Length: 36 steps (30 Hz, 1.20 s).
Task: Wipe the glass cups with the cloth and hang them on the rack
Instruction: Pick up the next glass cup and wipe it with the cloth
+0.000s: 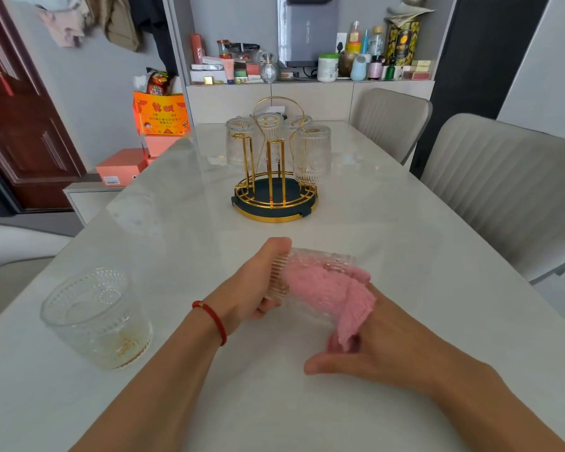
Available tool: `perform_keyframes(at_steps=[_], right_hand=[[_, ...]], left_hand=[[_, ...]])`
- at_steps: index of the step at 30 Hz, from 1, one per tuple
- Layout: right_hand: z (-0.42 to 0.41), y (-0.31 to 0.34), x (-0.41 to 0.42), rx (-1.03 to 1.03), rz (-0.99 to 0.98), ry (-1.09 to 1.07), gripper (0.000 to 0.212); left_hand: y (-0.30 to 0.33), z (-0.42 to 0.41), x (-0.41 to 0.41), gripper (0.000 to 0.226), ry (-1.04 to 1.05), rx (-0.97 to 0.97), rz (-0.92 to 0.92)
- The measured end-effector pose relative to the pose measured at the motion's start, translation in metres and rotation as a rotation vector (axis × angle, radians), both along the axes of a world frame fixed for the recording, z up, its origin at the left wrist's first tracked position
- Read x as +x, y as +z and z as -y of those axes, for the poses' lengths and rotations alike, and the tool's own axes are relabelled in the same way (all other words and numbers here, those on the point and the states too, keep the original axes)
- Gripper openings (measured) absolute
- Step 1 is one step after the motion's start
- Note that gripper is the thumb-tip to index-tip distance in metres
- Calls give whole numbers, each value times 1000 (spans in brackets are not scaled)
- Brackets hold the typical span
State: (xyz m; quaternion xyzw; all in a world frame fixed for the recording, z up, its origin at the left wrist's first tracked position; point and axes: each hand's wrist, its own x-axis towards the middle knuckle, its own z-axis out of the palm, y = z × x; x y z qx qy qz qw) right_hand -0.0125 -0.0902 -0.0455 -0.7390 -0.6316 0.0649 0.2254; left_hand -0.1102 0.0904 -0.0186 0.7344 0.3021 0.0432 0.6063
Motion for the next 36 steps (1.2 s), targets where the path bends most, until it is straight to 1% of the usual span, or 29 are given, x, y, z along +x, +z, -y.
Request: perform_keyframes(at_steps=[1, 3, 4, 6, 7, 9, 10, 12, 13, 15, 16, 18, 19, 20, 21, 22, 23, 24, 25, 26, 28, 30, 31, 32, 33, 34, 35, 36], right_hand=[[-2, -1, -2, 27, 20, 10, 39], [-7, 0, -5, 48, -51, 18, 69], [-9, 1, -7, 25, -89, -14, 75], [-11, 0, -9, 16, -133, -70, 80], [-11, -1, -10, 52, -218, -66, 82], [-9, 2, -14, 117, -458, -60, 80], [-7, 5, -16, 122, -553, -77, 75], [-3, 17, -26, 87, -695, -150, 59], [-2, 21, -30, 46, -752, -188, 56], [-1, 26, -34, -12, -860, -274, 69], [-2, 27, -34, -2, -935, -311, 72], [-5, 26, -33, 37, -1175, -399, 81], [-7, 27, -31, 79, -1321, -430, 82], [-7, 29, -30, 110, -1457, -426, 78], [-7, 31, -30, 147, -1575, -410, 72], [-8, 33, -28, 185, -1654, -399, 69], [-8, 31, -25, 206, -1685, -391, 69], [-8, 31, -23, 214, -1671, -389, 72], [-8, 28, -21, 209, -1606, -407, 78], [-7, 24, -19, 191, -1489, -448, 85], [-4, 19, -20, 116, -1088, -448, 88], [-2, 17, -24, 83, -686, -363, 99], [-2, 16, -25, 89, -564, -317, 93], [-2, 15, -27, 100, -533, -274, 82], [-3, 15, -30, 91, -602, -245, 80], [-4, 14, -32, 76, -682, -245, 92], [-5, 13, -33, 70, -743, -251, 105], [-6, 14, -33, 75, -809, -262, 109]], left_hand=[[0, 1, 1, 54, -9, 2, -7], [1, 3, 1, 51, 14, 27, -11], [2, 5, 0, 50, 32, 32, 5], [2, 10, 4, 49, 70, 18, 85], [1, 12, 6, 49, 90, 9, 140], [0, 17, 8, 47, 143, -28, 216], [1, 19, 8, 47, 171, -48, 245], [1, 19, 8, 44, 206, -21, 290], [-1, 18, 7, 43, 206, -2, 304], [-3, 16, 7, 41, 194, 25, 300], [-3, 16, 7, 40, 194, 44, 302], [-4, 14, 7, 39, 195, 151, 355], [-6, 12, 7, 37, 174, 263, 404], [-7, 9, 7, 36, 139, 312, 430], [-9, 5, 8, 40, 120, 306, 442], [-10, 2, 9, 47, 114, 305, 465], [-11, 2, 10, 54, 108, 354, 503], [-12, 5, 9, 55, 88, 469, 536], [-13, 8, 10, 52, 60, 523, 537], [-16, 7, 13, 46, 46, 478, 515], [-15, 6, 14, 36, 32, 312, 370], [-14, 6, 12, 36, 15, 148, 263], [-13, 7, 11, 41, 14, 74, 220], [-12, 7, 10, 46, 29, 16, 187], [-12, 7, 10, 48, 63, 4, 190], [-13, 6, 10, 50, 111, 64, 250], [-16, 5, 10, 54, 140, 195, 362], [-18, 3, 10, 58, 141, 342, 483]])
